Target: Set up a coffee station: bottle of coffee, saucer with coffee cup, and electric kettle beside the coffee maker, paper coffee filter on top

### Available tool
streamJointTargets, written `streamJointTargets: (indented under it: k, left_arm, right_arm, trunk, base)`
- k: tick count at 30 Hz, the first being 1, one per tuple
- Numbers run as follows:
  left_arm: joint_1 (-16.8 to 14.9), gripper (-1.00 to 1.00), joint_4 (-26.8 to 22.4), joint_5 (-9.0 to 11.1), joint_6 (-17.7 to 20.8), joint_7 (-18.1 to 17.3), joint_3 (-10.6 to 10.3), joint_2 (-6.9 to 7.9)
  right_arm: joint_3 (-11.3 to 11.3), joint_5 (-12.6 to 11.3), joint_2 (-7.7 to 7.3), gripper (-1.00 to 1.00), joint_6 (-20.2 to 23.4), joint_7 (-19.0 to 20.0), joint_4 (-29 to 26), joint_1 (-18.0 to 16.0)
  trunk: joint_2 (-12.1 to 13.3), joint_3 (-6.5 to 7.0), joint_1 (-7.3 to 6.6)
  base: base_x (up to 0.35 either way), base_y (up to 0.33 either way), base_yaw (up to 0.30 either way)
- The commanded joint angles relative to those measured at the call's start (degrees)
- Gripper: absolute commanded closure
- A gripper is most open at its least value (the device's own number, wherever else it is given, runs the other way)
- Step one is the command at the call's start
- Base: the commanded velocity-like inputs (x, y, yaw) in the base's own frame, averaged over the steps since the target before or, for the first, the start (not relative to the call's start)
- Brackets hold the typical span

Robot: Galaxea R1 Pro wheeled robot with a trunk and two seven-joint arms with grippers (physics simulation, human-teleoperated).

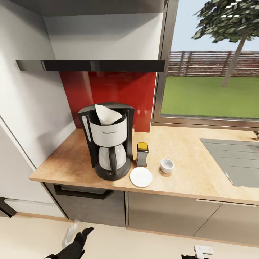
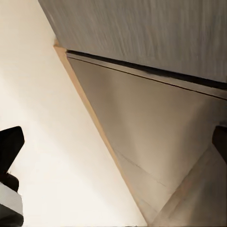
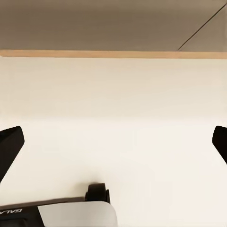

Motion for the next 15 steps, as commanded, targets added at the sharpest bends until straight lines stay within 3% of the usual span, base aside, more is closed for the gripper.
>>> streamJointTargets:
  k: [1,3,5,6,8,9,10,11,12,13,14,15]
  left_arm:
    - [-0.1,-1.0,2.4,-1.0,-0.1,-1.6,-0.1,0.86]
    - [-0.2,-1.0,4.8,-3.2,-0.2,-3.3,0.0,1.73]
    - [-0.4,-1.0,8.6,-8.3,-0.9,-5.7,0.1,3.55]
    - [-0.4,-1.0,9.3,-9.5,-1.3,-6.2,0.1,3.93]
    - [-0.5,-1.0,12.4,-15.8,-8.2,-8.4,0.4,5.17]
    - [-0.5,-1.0,14.4,-20.4,-14.2,-9.1,0.4,5.46]
    - [-0.5,-1.0,15.5,-23.3,-16.9,-9.4,0.4,5.56]
    - [-0.5,-1.0,16.0,-24.9,-18.1,-9.7,0.4,5.59]
    - [-0.5,-1.0,17.0,-28.3,-20.3,-10.2,0.4,5.66]
    - [-0.5,-1.0,17.6,-30.0,-21.2,-10.5,0.4,5.67]
    - [-0.5,-1.0,18.6,-33.6,-22.7,-11.0,0.5,5.69]
    - [-0.4,-1.0,22.6,-44.1,-27.1,-12.8,0.5,5.78]
  right_arm:
    - [-0.5,0.4,-0.02,-1.0,-0.2,0.3,0.0,0.0]
    - [-0.5,0.4,-0.03,-1.0,-0.2,0.3,0.0,0.0]
    - [-0.5,0.4,-0.09,-1.0,-0.2,0.2,0.0,0.0]
    - [-0.5,0.4,-0.1,-1.0,-0.3,0.2,0.0,0.0]
    - [-0.5,0.4,-0.13,-1.0,-0.3,0.2,0.0,0.0]
    - [-0.5,0.4,-0.14,-1.0,-0.4,0.2,-0.1,0.0]
    - [-0.5,0.4,-0.14,-1.0,-0.5,0.2,-0.1,0.0]
    - [-0.5,0.4,-0.14,-1.0,-0.5,0.2,-0.1,0.0]
    - [-0.5,0.4,-0.14,-1.0,-0.6,0.2,-0.1,0.0]
    - [-0.5,0.4,-0.14,-1.0,-0.7,0.2,-0.1,0.0]
    - [-0.5,0.4,-0.16,-1.0,-0.7,0.2,-0.1,0.0]
    - [-0.5,0.4,-0.21,-1.0,-1.1,0.2,-0.1,0.0]
  trunk:
    - [-0.1,-0.08,0.02]
    - [-0.1,-0.08,0.02]
    - [-0.1,-0.08,0.02]
    - [-0.1,-0.08,0.02]
    - [-0.1,-0.08,0.02]
    - [-0.1,-0.08,0.02]
    - [-0.1,-0.08,0.02]
    - [-0.1,-0.08,0.02]
    - [-0.1,-0.08,0.02]
    - [-0.1,-0.08,0.02]
    - [-0.1,-0.08,0.02]
    - [-0.1,-0.08,0.02]
  base:
    - [0.0,0.0,0.0]
    - [0.0,0.0,0.0]
    - [0.0,0.0,0.0]
    - [0.0,0.0,0.0]
    - [0.0,0.0,0.0]
    - [0.0,0.0,0.0]
    - [0.0,0.0,0.0]
    - [0.0,0.0,0.0]
    - [0.0,0.0,0.0]
    - [0.0,0.0,0.0]
    - [0.0,0.0,0.0]
    - [0.0,0.0,0.0]
